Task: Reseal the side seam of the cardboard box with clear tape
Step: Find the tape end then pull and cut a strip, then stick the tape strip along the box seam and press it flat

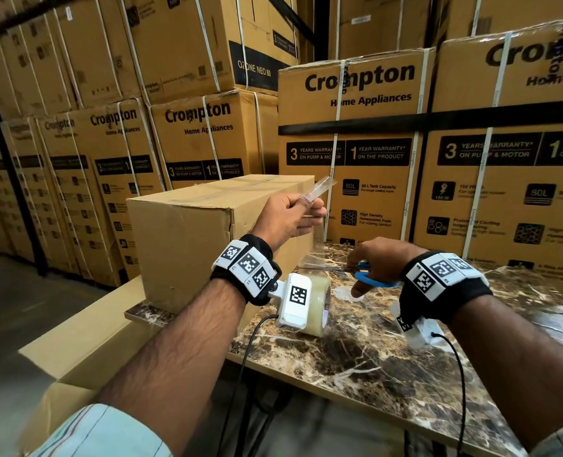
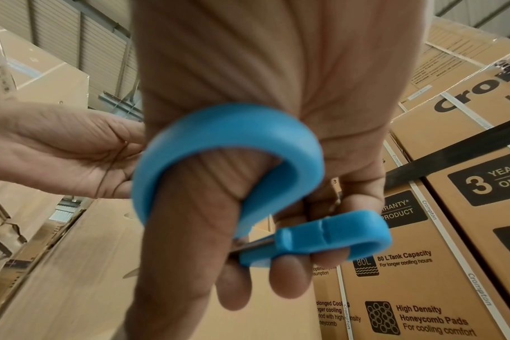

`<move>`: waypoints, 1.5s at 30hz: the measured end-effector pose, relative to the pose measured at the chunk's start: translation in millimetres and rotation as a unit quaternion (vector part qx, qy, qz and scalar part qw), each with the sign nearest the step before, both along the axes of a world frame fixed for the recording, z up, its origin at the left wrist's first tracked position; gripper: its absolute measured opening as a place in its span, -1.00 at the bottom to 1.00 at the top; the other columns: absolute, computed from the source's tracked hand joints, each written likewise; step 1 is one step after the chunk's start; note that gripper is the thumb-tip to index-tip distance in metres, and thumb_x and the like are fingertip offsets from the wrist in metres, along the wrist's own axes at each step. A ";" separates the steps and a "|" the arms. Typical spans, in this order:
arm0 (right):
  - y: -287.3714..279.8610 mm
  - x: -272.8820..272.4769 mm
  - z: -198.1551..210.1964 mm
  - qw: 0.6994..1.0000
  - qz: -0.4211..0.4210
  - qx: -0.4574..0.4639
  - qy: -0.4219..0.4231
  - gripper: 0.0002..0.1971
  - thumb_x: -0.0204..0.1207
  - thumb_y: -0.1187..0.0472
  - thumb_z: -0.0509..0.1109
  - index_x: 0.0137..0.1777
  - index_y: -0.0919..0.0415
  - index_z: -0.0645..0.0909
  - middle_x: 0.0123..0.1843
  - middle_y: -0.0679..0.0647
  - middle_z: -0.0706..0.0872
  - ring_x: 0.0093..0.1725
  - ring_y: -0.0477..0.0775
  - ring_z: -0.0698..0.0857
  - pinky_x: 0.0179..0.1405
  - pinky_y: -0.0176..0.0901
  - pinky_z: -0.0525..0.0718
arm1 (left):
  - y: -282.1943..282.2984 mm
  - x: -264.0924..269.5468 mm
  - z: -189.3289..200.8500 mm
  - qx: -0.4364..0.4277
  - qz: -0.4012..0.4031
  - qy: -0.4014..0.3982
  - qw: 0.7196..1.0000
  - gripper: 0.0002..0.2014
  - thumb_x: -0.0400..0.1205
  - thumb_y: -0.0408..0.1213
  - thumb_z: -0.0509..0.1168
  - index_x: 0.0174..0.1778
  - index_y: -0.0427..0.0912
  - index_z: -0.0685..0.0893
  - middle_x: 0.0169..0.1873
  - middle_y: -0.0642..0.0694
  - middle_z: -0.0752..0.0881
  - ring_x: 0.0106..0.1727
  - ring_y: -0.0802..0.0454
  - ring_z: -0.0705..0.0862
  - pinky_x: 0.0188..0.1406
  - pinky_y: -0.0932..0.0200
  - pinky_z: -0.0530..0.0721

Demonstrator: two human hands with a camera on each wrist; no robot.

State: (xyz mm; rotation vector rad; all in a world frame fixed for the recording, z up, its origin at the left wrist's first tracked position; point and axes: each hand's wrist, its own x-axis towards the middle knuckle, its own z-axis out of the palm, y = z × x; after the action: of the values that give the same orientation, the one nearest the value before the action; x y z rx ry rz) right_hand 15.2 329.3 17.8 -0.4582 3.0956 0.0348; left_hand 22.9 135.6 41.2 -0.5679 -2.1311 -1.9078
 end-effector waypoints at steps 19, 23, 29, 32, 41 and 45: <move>1.7 0.2 -0.8 0.999 0.027 0.013 0.035 -0.70 0.36 -0.06 0.60 0.08 -0.10 0.71 -0.03 -0.05 0.74 -0.11 0.04 0.67 -0.08 -0.06 0.71 | 3.8 -1.6 -0.4 -0.001 0.007 0.000 1.000 -0.74 0.76 -0.20 0.17 0.13 -0.25 0.72 0.03 -0.19 0.82 0.04 -0.06 0.79 0.18 -0.02 0.70; 3.3 2.0 -4.4 0.998 0.039 0.017 0.053 -0.78 0.49 0.06 0.52 0.12 -0.03 0.72 0.05 -0.01 0.78 -0.11 0.03 0.65 -0.06 -0.04 0.71 | 4.7 -0.8 -0.6 0.000 0.002 0.004 1.000 -0.73 0.76 -0.20 0.18 0.14 -0.28 0.71 0.06 -0.23 0.81 0.07 -0.10 0.79 0.19 -0.04 0.70; 2.7 3.1 -11.4 0.999 0.028 -0.008 0.033 -0.70 0.47 0.01 0.53 0.17 0.03 0.68 0.08 -0.02 0.75 -0.07 -0.01 0.61 -0.11 -0.12 0.61 | 1.3 -9.9 10.1 0.012 0.086 0.123 0.989 -0.75 0.72 -0.29 0.22 0.29 -0.20 0.64 0.13 -0.19 0.76 0.17 -0.05 0.71 0.26 -0.12 0.66; 1.8 3.9 -16.3 0.999 0.021 -0.034 0.029 -0.62 0.41 -0.06 0.55 0.18 0.04 0.68 0.03 0.00 0.74 -0.08 -0.01 0.62 -0.15 -0.16 0.57 | -2.9 -17.8 -0.5 -0.080 0.178 0.179 0.964 -0.56 0.68 -0.41 0.21 0.51 -0.21 0.44 0.36 -0.22 0.60 0.35 -0.07 0.61 0.35 -0.09 0.64; 3.7 3.6 -26.3 0.997 -0.007 -0.074 0.023 -0.50 0.27 -0.19 0.60 0.15 0.03 0.71 0.06 0.04 0.76 -0.07 0.04 0.65 -0.10 -0.10 0.66 | 8.7 -20.6 -68.5 -0.341 0.221 0.064 0.911 -0.09 0.49 -0.56 0.35 0.68 -0.16 -0.01 0.56 -0.25 0.22 0.53 -0.18 0.35 0.57 -0.10 0.39; 8.6 3.9 -29.9 0.992 -0.020 -0.120 0.040 -0.56 0.31 -0.14 0.60 0.10 0.08 0.69 0.04 0.05 0.75 -0.07 0.06 0.65 -0.14 -0.13 0.60 | 14.7 -22.6 -79.5 -0.365 0.193 0.039 0.910 -0.05 0.52 -0.28 0.44 0.68 -0.21 -0.08 0.57 -0.29 0.15 0.57 -0.22 0.27 0.62 -0.10 0.29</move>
State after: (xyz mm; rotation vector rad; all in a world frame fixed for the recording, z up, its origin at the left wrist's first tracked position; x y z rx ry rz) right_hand 19.1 337.9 -12.2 -0.4072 3.2017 -0.3295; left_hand 0.4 150.3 -38.3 -0.2888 -2.6224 -0.8362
